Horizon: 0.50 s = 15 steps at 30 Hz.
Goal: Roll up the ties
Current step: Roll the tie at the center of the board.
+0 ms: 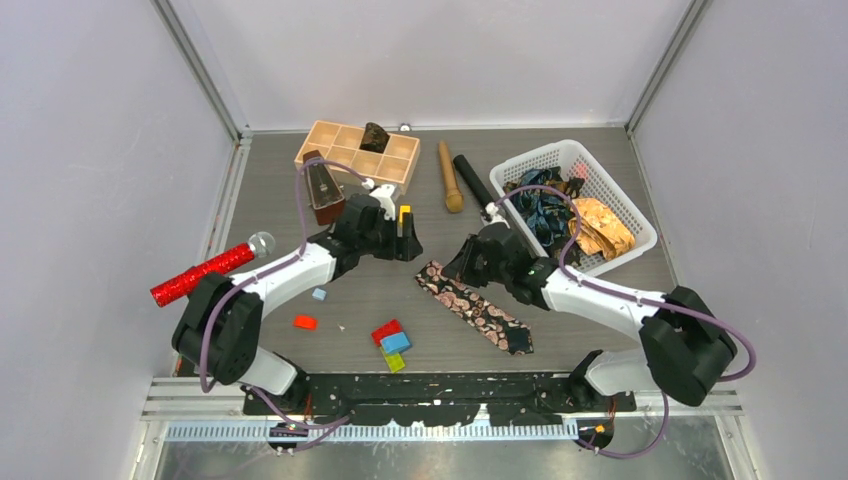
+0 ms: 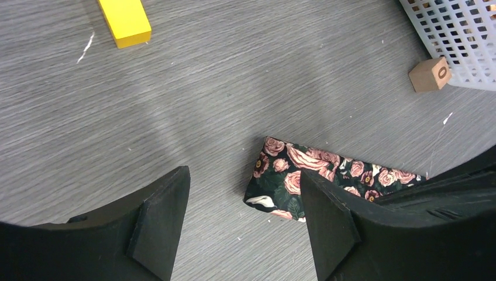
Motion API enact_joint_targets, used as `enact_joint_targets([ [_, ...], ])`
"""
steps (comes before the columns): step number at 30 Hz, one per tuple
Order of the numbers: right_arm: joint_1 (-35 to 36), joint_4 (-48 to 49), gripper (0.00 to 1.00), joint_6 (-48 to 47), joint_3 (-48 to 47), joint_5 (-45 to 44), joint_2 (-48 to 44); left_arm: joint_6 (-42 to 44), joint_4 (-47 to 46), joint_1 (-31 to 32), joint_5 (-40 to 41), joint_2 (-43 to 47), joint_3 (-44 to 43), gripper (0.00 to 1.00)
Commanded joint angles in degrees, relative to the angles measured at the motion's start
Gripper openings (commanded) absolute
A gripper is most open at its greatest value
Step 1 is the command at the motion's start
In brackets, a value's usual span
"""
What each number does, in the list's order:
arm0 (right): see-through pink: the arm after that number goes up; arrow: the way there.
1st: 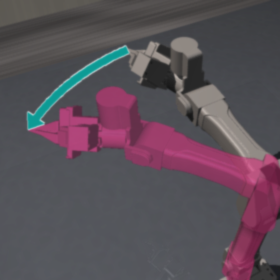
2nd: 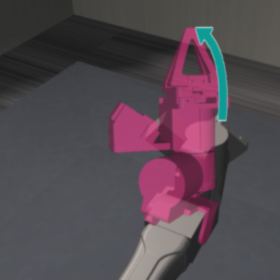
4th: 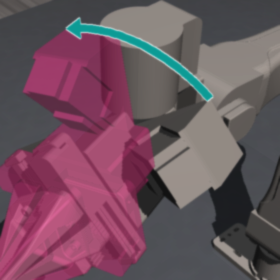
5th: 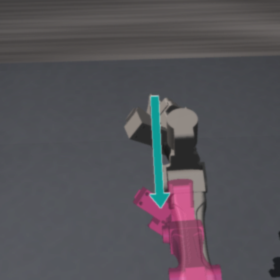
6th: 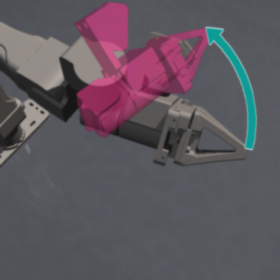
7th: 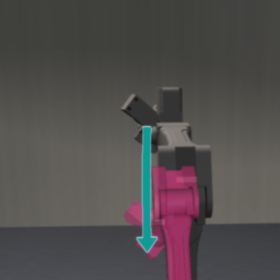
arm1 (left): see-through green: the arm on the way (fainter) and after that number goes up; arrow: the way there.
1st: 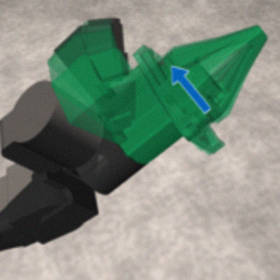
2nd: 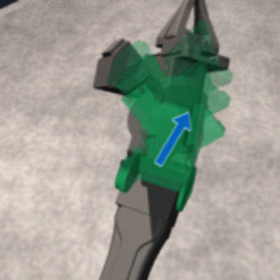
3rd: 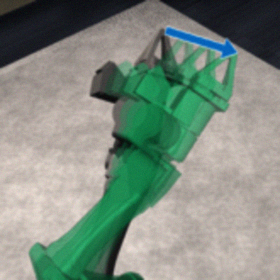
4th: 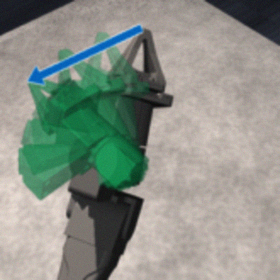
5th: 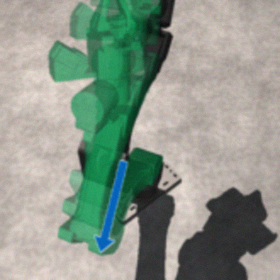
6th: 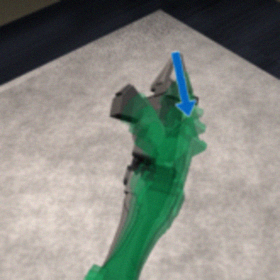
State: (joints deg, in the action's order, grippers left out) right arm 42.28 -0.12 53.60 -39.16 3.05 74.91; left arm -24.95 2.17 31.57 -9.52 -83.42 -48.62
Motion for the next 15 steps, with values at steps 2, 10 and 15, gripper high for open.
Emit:
enact_joint_targets([
  [2, 0.1, 3.1, 0.09, 1.5, -3.4, 0.8, 4.5, -1.1, -5.5, -0.4, -4.8, -1.9, 0.3, 0.71],
  [10, 0.1, 6.1, 0.09, 4.3, -2.6, 1.0, 9.0, -1.4, -7.0, -0.5, -5.7, -3.9, 0.6, 0.71],
  [15, 0.1, 4.4, 0.09, 4.7, -2.5, -0.3, 9.1, -1.8, -8.0, -0.7, -6.9, -5.1, 0.8, 0.71],
])
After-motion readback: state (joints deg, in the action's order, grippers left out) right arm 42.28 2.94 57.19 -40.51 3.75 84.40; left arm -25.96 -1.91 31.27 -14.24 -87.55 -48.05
